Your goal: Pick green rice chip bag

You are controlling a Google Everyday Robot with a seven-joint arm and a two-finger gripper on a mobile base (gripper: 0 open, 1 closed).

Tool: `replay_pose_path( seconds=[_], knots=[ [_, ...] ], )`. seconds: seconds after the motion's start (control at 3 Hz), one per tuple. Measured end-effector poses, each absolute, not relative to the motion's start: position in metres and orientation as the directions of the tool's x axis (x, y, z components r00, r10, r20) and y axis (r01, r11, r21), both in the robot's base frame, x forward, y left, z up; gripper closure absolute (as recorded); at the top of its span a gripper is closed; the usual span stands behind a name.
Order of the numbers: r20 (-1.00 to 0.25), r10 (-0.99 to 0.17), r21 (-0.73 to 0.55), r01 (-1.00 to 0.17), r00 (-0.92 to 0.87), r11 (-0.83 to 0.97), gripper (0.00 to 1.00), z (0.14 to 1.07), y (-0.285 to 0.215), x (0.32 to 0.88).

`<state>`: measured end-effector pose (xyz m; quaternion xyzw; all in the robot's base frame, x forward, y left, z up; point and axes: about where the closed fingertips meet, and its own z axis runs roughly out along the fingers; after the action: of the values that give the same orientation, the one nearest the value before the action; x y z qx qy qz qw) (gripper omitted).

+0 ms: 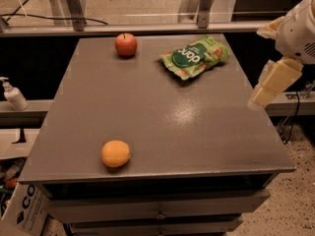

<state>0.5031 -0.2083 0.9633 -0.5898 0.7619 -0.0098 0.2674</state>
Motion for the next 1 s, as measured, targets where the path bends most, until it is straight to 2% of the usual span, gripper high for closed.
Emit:
replay_pose_path(
  seconds=[0.33, 1.0],
  knots=[
    [-0.469, -0.871, -0.333, -0.885, -0.145, 0.327, 0.00, 0.956, -0.207, 0.532],
    [-0.596, -0.779, -0.223, -0.893, -0.193, 0.392, 0.00, 0.936, -0.197, 0.589]
  ],
)
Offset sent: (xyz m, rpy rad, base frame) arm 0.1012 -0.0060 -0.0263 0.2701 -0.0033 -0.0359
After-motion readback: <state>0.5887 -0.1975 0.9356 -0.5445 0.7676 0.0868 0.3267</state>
